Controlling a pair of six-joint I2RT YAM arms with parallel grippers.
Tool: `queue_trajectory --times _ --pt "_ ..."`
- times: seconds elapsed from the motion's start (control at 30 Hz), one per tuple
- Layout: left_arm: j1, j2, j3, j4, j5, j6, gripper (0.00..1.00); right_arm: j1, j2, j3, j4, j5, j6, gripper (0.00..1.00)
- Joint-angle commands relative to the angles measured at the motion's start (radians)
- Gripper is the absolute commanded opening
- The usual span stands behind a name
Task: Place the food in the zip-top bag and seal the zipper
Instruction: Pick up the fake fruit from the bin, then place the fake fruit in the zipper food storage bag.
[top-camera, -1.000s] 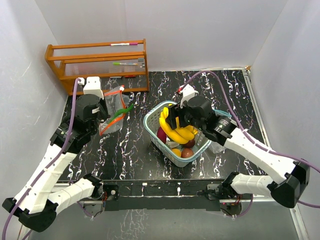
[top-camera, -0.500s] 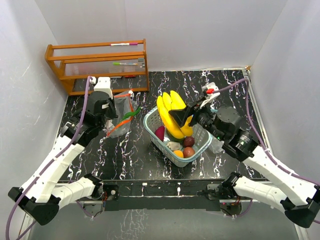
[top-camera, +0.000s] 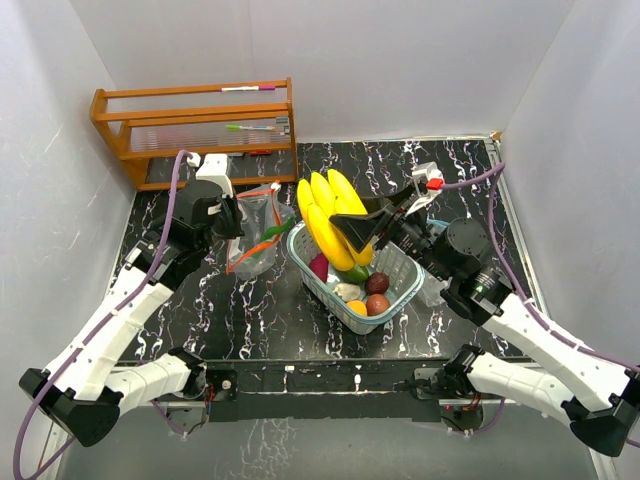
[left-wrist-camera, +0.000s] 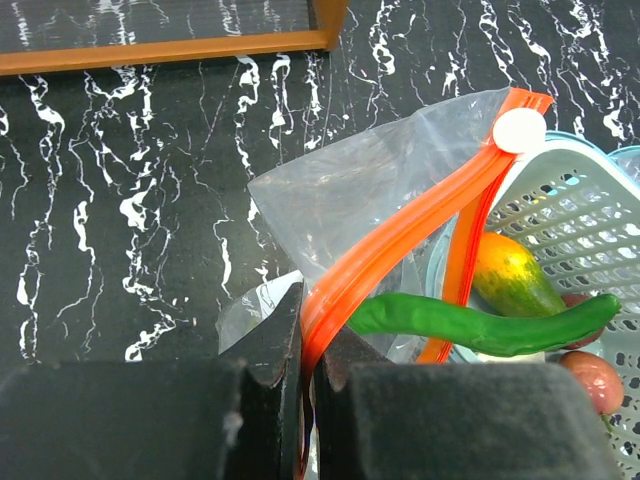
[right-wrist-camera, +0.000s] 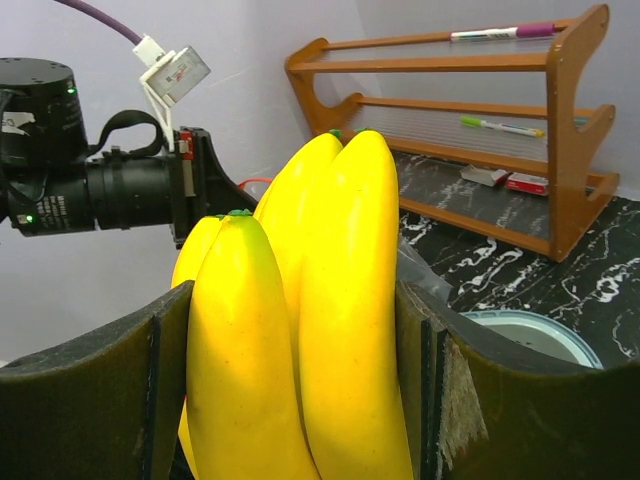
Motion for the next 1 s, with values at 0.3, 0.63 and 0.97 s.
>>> queue_trajectory --times 0.3,0.63,0.97 --pt "0.0 -0.024 -0.005 0.029 0.048 -0.039 0.0 -0.001 0.055 -0.091 0.558 -0.037 0.165 0.08" --pt "0.0 -0.024 -0.015 0.053 0.057 -0.082 0.0 0.001 0.186 -0.156 0.979 -0.064 0.355 0.08" --pt "0.0 -0.021 0.0 0.074 0.128 -0.15 0.0 0.054 0.384 -0.162 1.272 -0.004 0.435 0.08"
